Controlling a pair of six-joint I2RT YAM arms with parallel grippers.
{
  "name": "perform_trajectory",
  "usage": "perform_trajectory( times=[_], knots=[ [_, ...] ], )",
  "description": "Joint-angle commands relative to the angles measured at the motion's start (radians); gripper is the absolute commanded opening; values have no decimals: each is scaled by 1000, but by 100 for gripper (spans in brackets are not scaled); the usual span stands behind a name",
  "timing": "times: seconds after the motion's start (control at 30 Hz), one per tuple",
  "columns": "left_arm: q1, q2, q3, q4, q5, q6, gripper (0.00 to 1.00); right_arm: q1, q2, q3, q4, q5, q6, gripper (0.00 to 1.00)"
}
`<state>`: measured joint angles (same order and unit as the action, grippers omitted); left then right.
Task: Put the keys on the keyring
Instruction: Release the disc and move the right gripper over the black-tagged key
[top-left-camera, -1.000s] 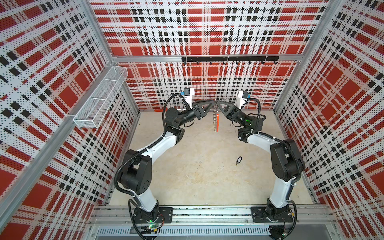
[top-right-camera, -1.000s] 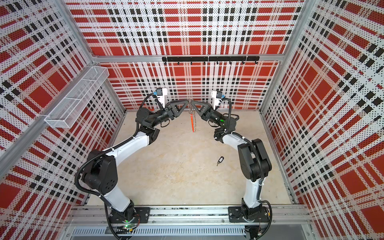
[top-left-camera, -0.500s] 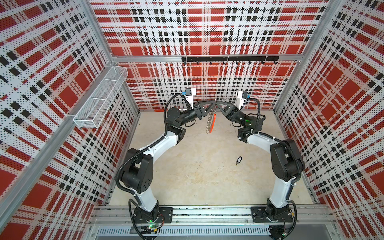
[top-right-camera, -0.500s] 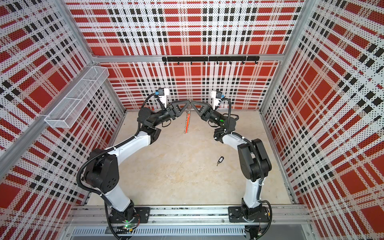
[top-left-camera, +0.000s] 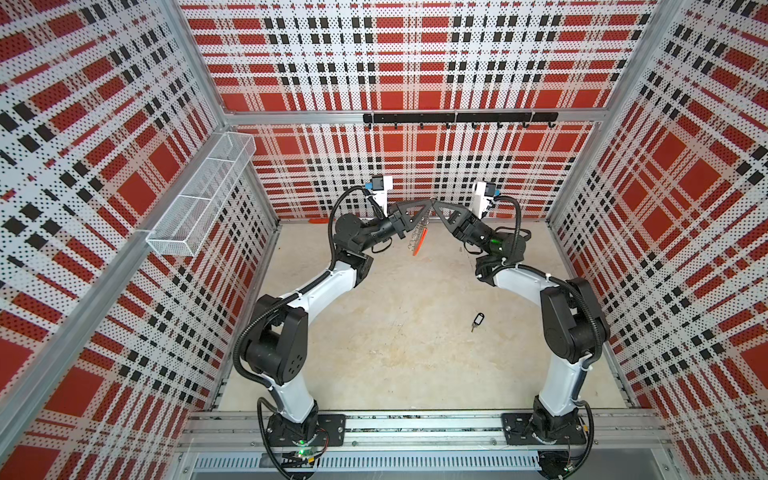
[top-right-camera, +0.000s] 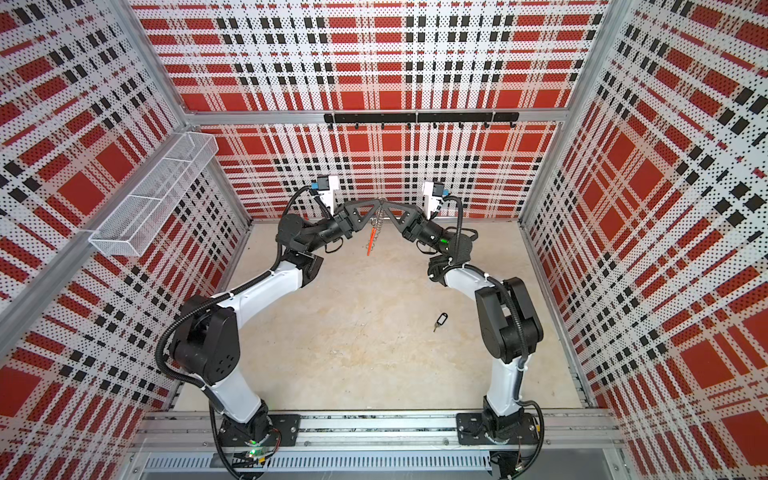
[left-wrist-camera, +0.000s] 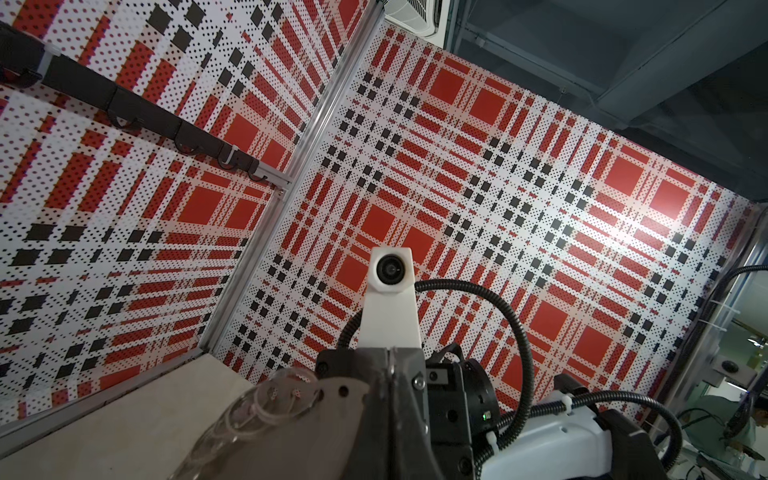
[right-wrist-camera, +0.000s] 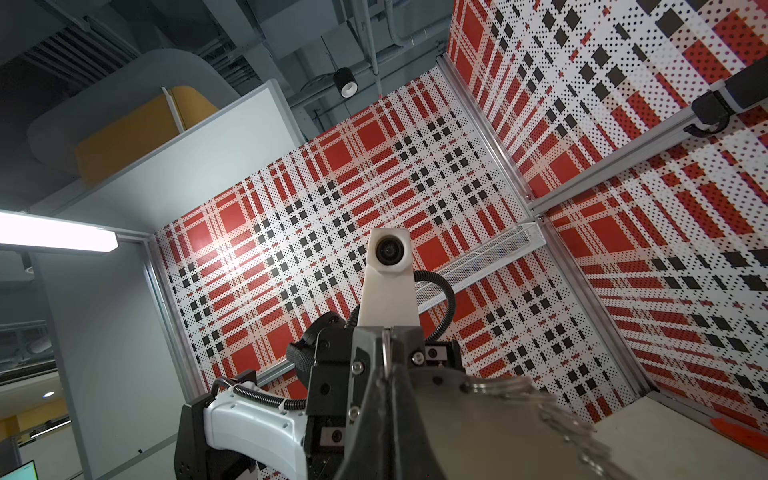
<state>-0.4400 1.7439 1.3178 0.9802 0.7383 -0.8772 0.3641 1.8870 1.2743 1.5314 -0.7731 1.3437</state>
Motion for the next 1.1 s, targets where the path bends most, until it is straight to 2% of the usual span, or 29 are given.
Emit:
perform_trajectory(
  times=[0.0, 0.17, 0.23, 0.37, 0.43, 0.47, 0.5, 0.53, 0.6, 0.67, 0.7, 0.77, 0.8, 0.83, 0.93, 1.03, 1.07],
  knots=[
    [-14, -11, 15, -27, -26, 46, 0, 10, -8, 26, 71, -4, 10, 0],
    [-16, -70, -27, -132, -129, 169, 0, 12, -44, -1, -17, -9, -53, 1],
    [-13, -81, -28, -174, -142, 195, 0, 4, -78, -30, -120, -9, -119, 17],
    [2, -95, -38, -241, -142, 219, 0, -47, -212, -149, -396, 35, -320, 37],
    [10, -105, -52, -265, -138, 230, 0, -79, -311, -212, -615, 105, -459, 41],
    [13, -109, -60, -275, -133, 237, 0, -96, -373, -234, -784, 195, -544, 43],
    [15, -113, -67, -286, -126, 243, 0, -102, -435, -233, -1021, 317, -683, 46],
    [16, -117, -73, -298, -122, 251, 0, -95, -476, -213, -1222, 464, -811, 49],
    [19, -128, -94, -318, -115, 262, 0, -50, -525, -144, -1572, 840, -1003, 59],
    [21, -137, -110, -329, -109, 268, 0, -39, -544, -118, -1752, 1043, -1041, 65],
    [21, -142, -117, -338, -101, 275, 0, -45, -558, -121, -1817, 1096, -1046, 67],
    [24, -153, -137, -352, -96, 283, 0, -45, -593, -171, -1840, 1223, -1053, 65],
    [27, -160, -151, -356, -100, 288, 0, -46, -618, -207, -1853, 1308, -980, 70],
    [27, -167, -165, -358, -105, 292, 0, -60, -637, -242, -1865, 1317, -932, 75],
    [33, -184, -196, -389, -107, 309, 0, -142, -669, -312, -1922, 1079, -837, 91],
    [40, -211, -201, -491, -116, 363, 0, -139, -703, -414, -1870, 987, -782, 91],
    [41, -225, -200, -529, -136, 387, 0, -139, -712, -447, -1856, 986, -744, 86]
  ],
)
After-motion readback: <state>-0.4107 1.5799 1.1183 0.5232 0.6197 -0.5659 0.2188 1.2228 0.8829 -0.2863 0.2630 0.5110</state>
